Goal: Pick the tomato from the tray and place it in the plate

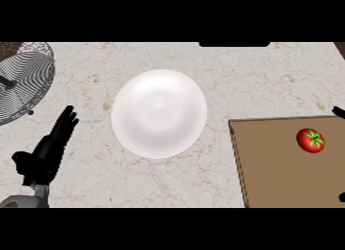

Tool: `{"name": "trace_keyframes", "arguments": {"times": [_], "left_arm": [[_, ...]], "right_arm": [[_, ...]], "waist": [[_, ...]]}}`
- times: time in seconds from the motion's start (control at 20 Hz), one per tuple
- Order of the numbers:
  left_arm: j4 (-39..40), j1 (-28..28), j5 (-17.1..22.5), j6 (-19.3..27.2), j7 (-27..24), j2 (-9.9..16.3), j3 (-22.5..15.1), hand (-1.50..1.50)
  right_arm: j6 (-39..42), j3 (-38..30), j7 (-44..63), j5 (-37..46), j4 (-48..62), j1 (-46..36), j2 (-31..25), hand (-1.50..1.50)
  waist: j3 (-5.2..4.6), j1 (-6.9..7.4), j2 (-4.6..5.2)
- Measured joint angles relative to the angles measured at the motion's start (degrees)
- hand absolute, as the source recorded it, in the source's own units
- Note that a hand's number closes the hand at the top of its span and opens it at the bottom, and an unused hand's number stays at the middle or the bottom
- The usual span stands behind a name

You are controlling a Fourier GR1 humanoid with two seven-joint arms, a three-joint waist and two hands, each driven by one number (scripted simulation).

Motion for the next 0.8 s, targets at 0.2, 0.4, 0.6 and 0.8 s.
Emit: {"name": "trace_keyframes", "arguments": {"times": [0.2, 0.4, 0.6, 0.8], "left_arm": [[0.88, -0.68, -1.21, -0.07, 0.0, -1.35, 0.2, 0.0], [3.79, -2.22, -1.43, -1.61, -0.97, -1.17, 1.83, 0.0], [1.56, -2.1, -1.79, -2.26, 1.21, -1.19, 2.85, 0.0], [2.68, -2.2, -3.04, -2.97, 0.06, -2.34, 3.48, 0.0]], "right_arm": [[2.58, 0.39, 3.96, 3.45, 1.12, -2.39, 1.03, -1.5], [4.78, 0.95, 5.15, 7.88, 4.17, -4.55, 1.33, -1.5], [7.09, 1.45, 5.67, 11.78, 6.66, -6.4, 3.79, -1.5], [8.3, 1.87, 4.73, 16.12, 12.02, -10.35, 7.35, -1.5]], "waist": [[0.03, 0.07, 0.03], [0.02, 0.14, 0.08], [0.03, 0.21, 0.04], [0.05, 0.28, 0.07]]}}
